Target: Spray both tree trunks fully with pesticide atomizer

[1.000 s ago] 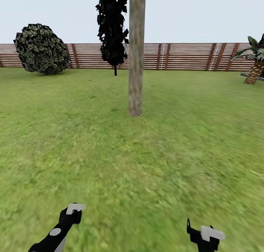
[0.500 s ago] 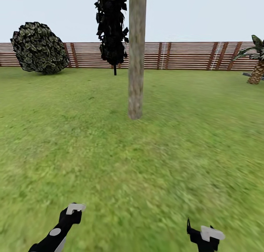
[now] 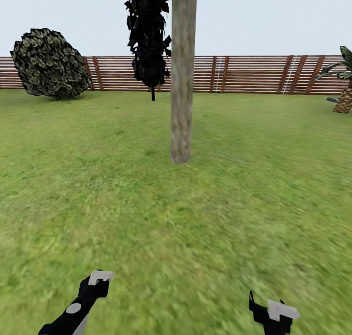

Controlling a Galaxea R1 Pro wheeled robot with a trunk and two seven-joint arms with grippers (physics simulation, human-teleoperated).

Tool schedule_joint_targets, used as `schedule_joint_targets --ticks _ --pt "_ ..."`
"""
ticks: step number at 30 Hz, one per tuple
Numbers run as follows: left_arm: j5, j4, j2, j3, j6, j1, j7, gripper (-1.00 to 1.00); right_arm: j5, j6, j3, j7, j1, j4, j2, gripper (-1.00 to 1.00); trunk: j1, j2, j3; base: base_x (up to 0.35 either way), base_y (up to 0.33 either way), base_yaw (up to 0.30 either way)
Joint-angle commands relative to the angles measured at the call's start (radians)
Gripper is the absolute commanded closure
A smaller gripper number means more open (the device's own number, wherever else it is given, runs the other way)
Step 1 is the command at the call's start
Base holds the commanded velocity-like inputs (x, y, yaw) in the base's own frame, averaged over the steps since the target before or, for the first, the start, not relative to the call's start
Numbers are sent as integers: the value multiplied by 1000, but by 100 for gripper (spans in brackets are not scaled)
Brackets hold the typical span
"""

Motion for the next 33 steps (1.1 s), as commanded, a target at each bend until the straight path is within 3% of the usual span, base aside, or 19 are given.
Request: schedule_joint_targets --ticks 1,33 --pt "0 0 0 0 0 0 0 100 0 0 0 0 0 0 0 -100 0 0 0 340 0 0" --pt "0 0 0 0 0 0 0 100 -1 0 0 0 0 0 0 -100 0 0 0 340 0 0"
